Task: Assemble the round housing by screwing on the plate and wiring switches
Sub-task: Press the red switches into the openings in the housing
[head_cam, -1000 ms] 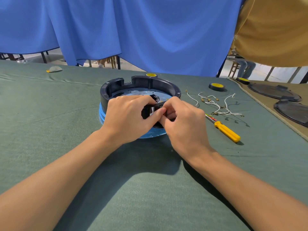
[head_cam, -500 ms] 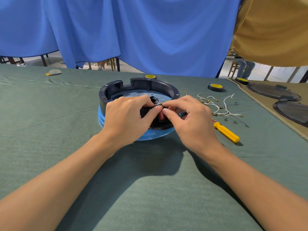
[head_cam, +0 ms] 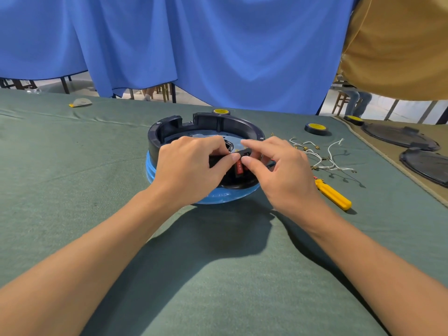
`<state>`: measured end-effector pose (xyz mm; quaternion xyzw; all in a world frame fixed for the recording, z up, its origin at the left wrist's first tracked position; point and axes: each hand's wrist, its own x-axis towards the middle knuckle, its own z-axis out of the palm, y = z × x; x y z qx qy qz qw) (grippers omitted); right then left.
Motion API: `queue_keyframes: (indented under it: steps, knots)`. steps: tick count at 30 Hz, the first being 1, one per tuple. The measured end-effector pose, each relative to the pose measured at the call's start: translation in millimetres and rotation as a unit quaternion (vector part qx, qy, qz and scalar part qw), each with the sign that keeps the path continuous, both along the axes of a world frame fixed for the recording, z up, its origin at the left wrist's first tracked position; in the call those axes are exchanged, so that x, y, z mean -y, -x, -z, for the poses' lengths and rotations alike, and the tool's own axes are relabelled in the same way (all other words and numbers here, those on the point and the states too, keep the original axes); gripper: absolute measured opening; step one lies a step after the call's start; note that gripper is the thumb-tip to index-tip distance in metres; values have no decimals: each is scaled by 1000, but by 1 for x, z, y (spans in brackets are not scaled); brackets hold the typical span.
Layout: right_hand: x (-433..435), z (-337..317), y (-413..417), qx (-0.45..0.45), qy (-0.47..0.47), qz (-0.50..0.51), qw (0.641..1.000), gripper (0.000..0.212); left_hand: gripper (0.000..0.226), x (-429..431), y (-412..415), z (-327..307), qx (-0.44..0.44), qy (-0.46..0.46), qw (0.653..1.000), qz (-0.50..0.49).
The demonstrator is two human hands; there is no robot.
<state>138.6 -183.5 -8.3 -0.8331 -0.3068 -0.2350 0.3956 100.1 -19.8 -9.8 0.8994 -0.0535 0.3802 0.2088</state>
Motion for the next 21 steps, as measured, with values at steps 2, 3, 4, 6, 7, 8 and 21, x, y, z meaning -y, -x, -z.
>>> queue_keyframes:
  steps: [2,3,4,6,7,8,21]
  knots:
    - [2,-2,-3,2,33,-10,999,24,34,-2,3,1,17,-31,999,15]
    - [2,-3,-4,3,39,-14,999,23,36,-3,4,1,17,-43,999,19]
    - [3,-2,-5,3,40,-16,999,23,37,-5,5,0,9,-54,998,23]
    - [4,-2,-7,4,37,-18,999,22,38,-6,5,-1,-23,-73,997,25]
    - [5,-1,-7,6,34,-19,999,22,38,-7,4,-1,-37,-77,996,23]
    - [4,0,-7,8,31,-20,999,22,38,-7,4,-2,-48,-76,996,20]
    - [2,5,-7,33,1,-26,999,22,29,-1,3,2,6,-69,998,6]
